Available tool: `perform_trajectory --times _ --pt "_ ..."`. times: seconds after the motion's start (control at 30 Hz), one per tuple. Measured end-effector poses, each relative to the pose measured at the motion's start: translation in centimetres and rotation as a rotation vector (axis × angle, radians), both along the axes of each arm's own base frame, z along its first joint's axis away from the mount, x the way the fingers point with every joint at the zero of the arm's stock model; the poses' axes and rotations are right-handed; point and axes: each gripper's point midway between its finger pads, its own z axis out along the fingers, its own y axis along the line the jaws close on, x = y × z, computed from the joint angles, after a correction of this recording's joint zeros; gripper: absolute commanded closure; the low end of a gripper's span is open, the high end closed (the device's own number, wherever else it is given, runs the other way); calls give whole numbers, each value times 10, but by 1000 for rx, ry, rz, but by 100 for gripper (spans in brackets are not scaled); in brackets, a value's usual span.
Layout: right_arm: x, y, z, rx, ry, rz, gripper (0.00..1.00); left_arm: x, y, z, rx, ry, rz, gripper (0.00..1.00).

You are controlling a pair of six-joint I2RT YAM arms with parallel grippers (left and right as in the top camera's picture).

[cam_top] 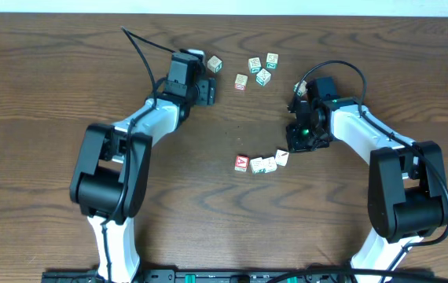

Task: Lift 5 blocks
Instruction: 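Reach left gripper to the cream O block and grasp it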

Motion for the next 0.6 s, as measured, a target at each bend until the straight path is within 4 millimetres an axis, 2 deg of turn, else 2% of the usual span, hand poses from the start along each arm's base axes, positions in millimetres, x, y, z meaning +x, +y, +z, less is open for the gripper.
perform_trajectory --times 0.13,0.27,0.6 --pt "-1 4 0 22 -2 21 99 12 7 -5 3 -2 15 17" --pt "-2 9 1 50 -3 53 99 21 5 -7 0 -9 9 17" --pt "-11 20 0 113 11 123 99 41 -5 7 -20 -67 -22 17"
